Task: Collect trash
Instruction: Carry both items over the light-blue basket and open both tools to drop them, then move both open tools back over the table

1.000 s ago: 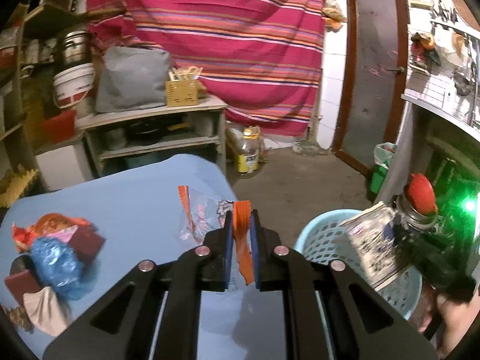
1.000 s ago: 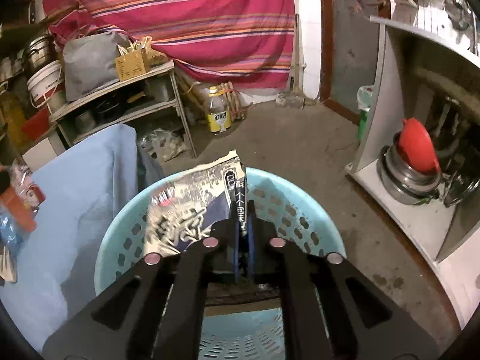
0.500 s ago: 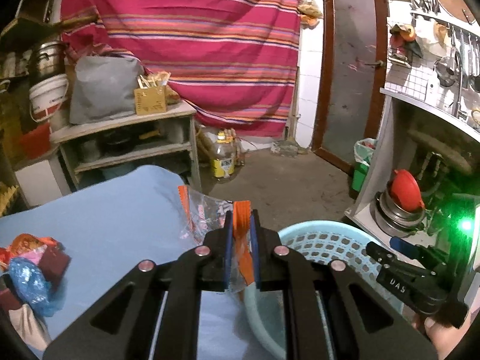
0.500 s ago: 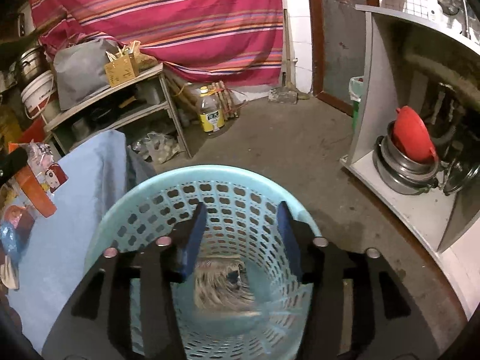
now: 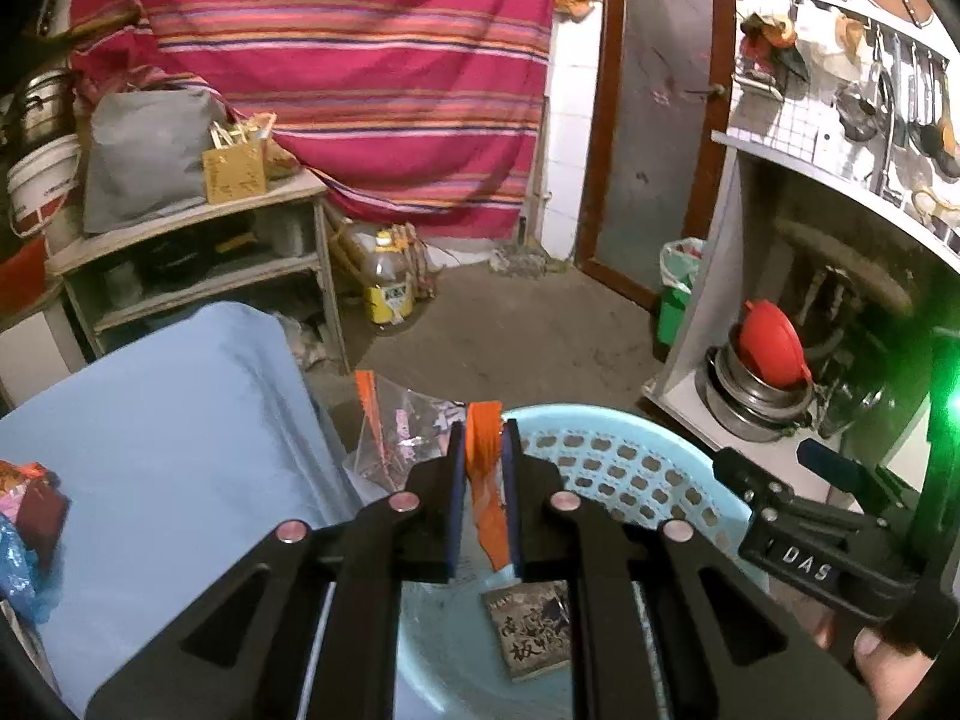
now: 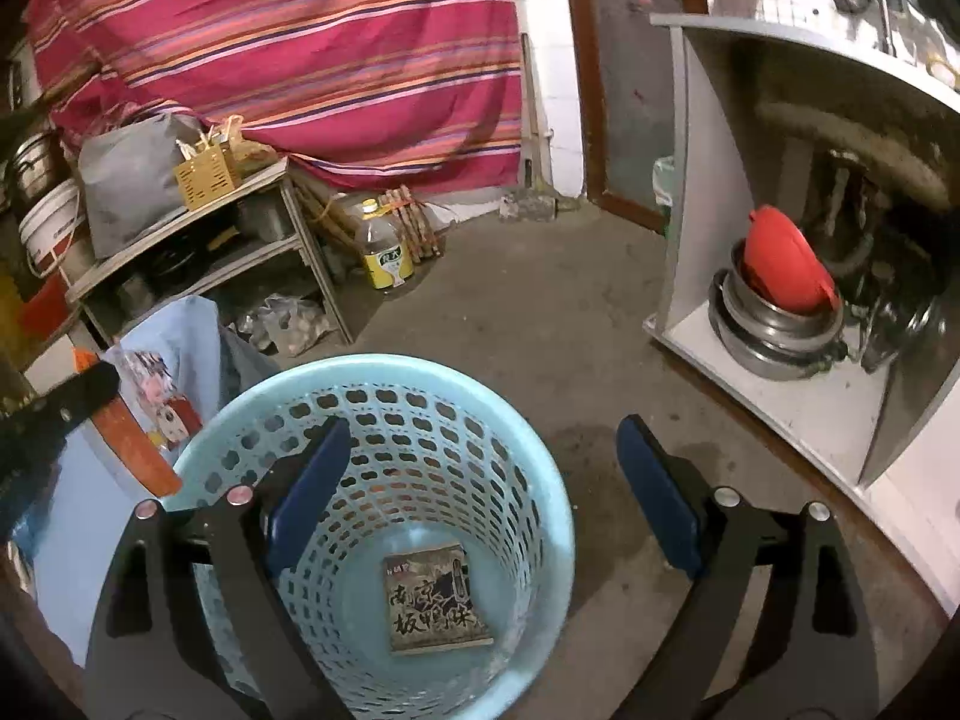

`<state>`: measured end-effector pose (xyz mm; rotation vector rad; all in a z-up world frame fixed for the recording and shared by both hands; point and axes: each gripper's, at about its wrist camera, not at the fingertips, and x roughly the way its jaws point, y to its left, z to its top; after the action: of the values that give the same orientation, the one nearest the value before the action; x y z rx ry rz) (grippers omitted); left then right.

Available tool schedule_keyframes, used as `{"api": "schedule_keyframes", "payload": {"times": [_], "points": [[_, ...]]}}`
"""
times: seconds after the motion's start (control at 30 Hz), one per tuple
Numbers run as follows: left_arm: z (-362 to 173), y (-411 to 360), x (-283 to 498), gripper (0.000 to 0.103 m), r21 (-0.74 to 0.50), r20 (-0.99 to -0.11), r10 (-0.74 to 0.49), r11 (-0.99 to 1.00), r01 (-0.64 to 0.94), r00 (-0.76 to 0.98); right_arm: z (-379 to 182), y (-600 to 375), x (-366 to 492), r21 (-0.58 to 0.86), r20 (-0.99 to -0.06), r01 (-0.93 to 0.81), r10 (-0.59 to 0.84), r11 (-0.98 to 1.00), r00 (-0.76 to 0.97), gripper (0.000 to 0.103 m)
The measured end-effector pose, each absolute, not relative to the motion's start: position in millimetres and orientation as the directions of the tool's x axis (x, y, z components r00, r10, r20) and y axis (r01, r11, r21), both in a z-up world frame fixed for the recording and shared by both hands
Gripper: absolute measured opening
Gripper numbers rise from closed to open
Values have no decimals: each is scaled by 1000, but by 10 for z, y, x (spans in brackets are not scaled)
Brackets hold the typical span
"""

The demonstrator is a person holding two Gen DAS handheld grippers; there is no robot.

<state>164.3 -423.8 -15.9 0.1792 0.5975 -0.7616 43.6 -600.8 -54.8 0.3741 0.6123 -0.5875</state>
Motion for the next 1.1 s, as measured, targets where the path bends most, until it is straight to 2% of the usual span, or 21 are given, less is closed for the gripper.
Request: {"api": "schedule_keyframes", "payload": {"times": [0.27,0.33,0.43,0.6,0.7,0.77,0.93,1.1], "points": [[-295,-4428,1629,16,-28,-609,-579,699,715,542,-544,-6099,324,158,-630,638,-420,754,653,89],[-329,-4453,1645,22,-30,-621,-575,697,717,533,-554,-6116,313,157,-632,643,-424,750,649,89],[-343,-4394,1668,58,-22,-616,-557,719,695,556,-581,-6149,300,158,-638,650,-425,743,642,89],[-308,-4271,1654,64,-6,-607,-551,723,690,573,-578,-6156,293,161,-640,656,-428,737,638,89],[-241,-4093,1643,77,14,-583,-536,745,667,610,-533,-6067,333,143,-631,645,-433,751,644,89],[-200,-3921,1647,81,31,-566,-517,765,643,642,-518,-5993,384,129,-628,637,-434,760,646,91],[-120,-3433,1713,87,55,-557,-450,819,571,698,-420,-5674,553,92,-609,613,-443,785,658,98],[-50,-2655,1753,92,52,-541,-377,877,478,752,-265,-5133,774,65,-564,546,-421,835,711,99]]}}
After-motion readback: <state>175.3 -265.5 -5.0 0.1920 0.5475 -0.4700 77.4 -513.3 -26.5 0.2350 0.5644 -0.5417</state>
